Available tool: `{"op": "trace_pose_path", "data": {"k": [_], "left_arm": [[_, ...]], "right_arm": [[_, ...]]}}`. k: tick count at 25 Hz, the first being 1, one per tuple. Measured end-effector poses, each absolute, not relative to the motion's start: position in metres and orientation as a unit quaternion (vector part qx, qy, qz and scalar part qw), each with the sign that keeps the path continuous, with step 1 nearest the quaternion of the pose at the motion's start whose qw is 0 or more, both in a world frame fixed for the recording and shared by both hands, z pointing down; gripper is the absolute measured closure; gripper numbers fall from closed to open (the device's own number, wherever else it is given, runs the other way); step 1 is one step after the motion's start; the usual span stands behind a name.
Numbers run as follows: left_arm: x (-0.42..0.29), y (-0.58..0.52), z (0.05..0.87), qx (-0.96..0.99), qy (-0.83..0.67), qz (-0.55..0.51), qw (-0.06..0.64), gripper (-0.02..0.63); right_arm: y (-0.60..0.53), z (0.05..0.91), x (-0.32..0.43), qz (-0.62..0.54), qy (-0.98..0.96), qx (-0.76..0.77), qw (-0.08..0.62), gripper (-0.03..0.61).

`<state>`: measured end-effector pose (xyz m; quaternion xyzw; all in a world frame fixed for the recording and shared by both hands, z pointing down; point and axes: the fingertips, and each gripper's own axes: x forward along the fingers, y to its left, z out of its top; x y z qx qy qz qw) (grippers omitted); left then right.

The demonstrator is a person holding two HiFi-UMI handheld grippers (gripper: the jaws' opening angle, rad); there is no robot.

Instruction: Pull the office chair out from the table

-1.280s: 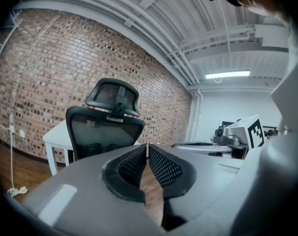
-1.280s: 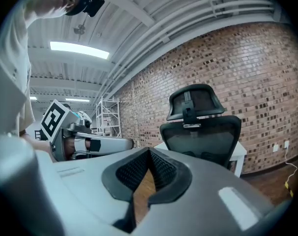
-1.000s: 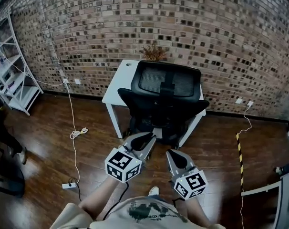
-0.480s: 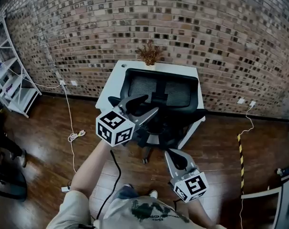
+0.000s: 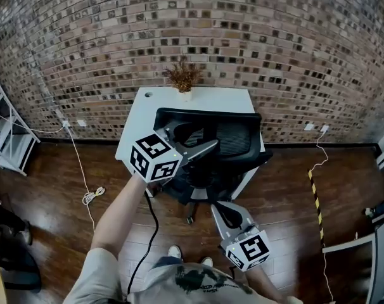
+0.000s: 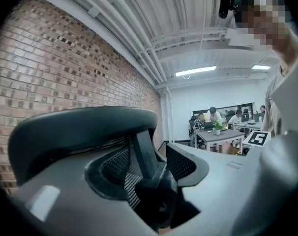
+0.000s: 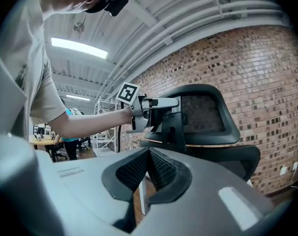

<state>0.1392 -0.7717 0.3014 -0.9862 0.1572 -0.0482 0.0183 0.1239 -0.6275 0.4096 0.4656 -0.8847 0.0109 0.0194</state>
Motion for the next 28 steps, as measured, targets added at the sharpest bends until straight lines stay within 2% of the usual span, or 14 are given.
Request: {"op": "trace_pose_path", "data": {"k": [8,11,13,19,23,28], "left_arm": [[0.167,-0.773,0.307,-0.992,0.105,-0.062,0.036,0.381],[0.175,-0.779,0.306,-0.99,0.122,-0.057,0.042,0.414],[0.174,-0.782,0.305,-0.989,0.133,-0.046,0.036,0.468],[0.173,-0.775,0.301,-0.99,0.137,-0.019,0.014,0.502],[0.171,-0.758,0.301,-0.988,0.141,-0.014,0.057,0.504],[0.168,-0.756,0.304,-0.983,0.17,-0.012,0.072,0.499]], "right_arm": [[-0.646,0.412,0.129,0.016,-0.866,0.5,0.023,0.58],[-0.648,0.418,0.139,0.023,-0.856,0.515,0.027,0.58],[-0.647,0.422,0.144,0.028,-0.852,0.523,0.027,0.58],[-0.642,0.427,0.154,0.037,-0.852,0.522,0.023,0.58],[-0.633,0.43,0.156,0.037,-0.858,0.512,0.021,0.58],[-0.618,0.431,0.155,0.036,-0.87,0.492,0.017,0.58]]}}
